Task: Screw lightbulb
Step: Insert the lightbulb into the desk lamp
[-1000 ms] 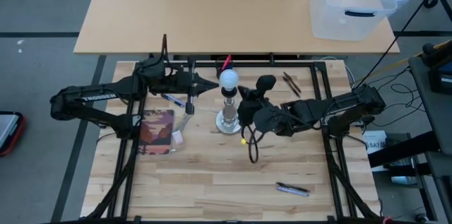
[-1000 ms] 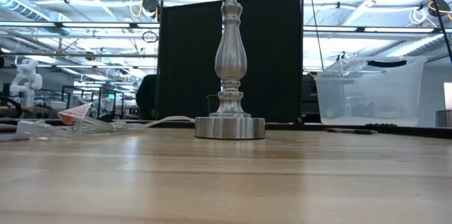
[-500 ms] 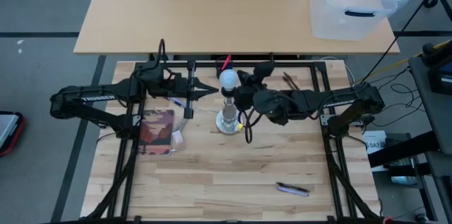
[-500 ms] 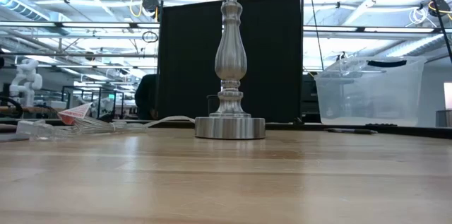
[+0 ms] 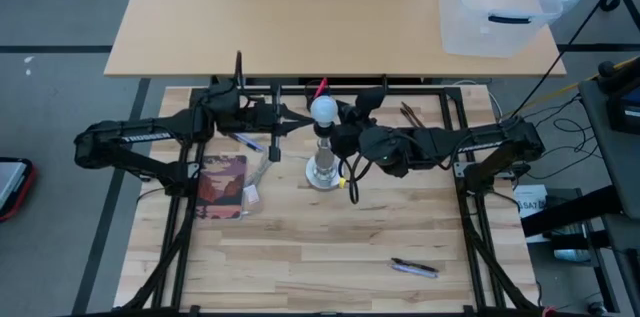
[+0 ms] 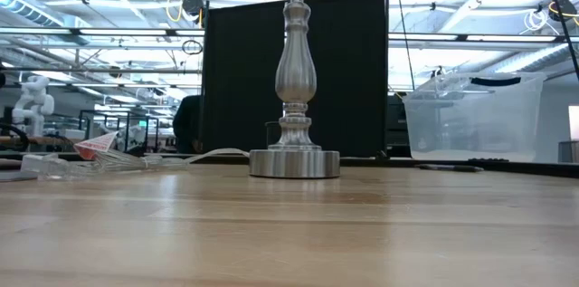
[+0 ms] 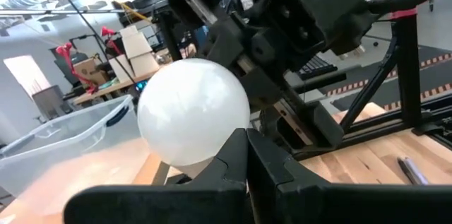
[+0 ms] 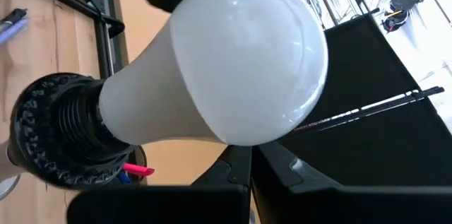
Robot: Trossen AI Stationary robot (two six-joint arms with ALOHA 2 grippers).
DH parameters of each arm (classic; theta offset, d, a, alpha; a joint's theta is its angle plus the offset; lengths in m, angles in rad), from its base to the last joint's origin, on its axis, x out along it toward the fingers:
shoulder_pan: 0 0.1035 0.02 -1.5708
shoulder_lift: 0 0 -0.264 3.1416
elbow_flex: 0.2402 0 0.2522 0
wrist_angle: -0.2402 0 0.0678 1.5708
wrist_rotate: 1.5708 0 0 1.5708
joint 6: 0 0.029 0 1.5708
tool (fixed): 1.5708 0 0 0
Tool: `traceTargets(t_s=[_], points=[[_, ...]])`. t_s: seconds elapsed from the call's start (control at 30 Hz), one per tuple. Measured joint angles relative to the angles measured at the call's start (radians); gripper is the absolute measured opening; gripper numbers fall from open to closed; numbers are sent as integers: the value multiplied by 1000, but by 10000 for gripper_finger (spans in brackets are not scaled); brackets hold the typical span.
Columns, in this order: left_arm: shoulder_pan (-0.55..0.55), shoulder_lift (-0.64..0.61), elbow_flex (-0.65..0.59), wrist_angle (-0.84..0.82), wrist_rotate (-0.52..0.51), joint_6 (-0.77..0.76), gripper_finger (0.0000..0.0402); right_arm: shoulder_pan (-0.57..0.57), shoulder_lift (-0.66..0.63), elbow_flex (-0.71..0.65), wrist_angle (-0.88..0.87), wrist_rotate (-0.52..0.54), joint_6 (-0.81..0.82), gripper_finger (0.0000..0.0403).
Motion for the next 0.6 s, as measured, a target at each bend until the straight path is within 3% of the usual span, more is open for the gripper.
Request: traceTargets(t_s=[0.6], points=[[35,0,0,-15,-2,-12,0,74,-2,0,-36,61,8,0]])
